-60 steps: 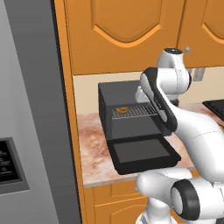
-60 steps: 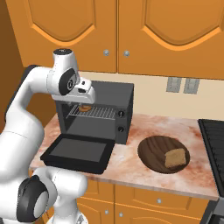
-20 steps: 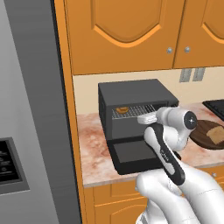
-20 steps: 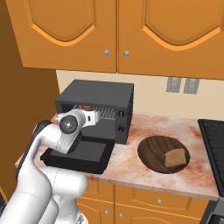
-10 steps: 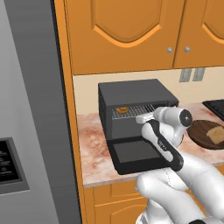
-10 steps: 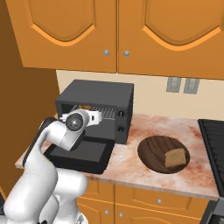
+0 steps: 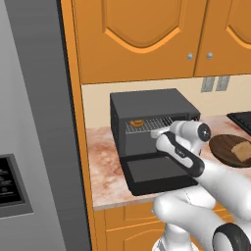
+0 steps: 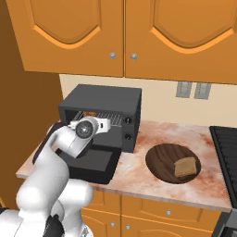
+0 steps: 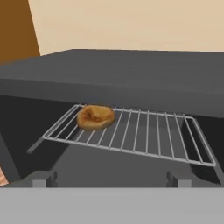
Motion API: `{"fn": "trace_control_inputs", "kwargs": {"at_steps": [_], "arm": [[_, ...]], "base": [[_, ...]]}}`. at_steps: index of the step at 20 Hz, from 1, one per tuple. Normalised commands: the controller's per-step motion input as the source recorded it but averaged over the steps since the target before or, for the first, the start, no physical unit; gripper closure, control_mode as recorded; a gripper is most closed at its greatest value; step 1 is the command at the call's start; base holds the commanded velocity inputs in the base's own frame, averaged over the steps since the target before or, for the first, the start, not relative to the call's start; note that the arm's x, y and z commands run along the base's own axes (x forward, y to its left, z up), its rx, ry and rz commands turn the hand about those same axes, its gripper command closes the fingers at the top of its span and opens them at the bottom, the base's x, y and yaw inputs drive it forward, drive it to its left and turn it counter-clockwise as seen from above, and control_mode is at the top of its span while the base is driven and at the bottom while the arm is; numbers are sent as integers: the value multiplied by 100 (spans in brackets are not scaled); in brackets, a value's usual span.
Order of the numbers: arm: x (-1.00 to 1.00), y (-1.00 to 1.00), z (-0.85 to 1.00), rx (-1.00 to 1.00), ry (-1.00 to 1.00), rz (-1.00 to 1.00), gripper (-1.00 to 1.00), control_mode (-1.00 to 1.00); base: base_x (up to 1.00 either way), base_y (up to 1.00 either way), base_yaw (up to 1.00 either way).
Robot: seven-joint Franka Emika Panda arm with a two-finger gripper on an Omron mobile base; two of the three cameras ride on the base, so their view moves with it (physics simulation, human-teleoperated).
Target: Pick up the heated bread from the toaster oven and place it in the bowl. Then move the bread bowl to the dining counter.
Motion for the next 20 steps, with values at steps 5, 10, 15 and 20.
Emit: {"fn": "trace_control_inputs", "kwargs": {"at_steps": [5,10,15,20], "arm": [[32,0,-23,1,-5,0,-100,-100],[35,0,-11,0,-3,0,-100,-100],[39,0,-3,0,-1,0,-100,-100],[39,0,-15,0,0,0,-100,-100]], "base": [[0,0,0],[0,0,0],[0,0,0],[0,0,0]]}}
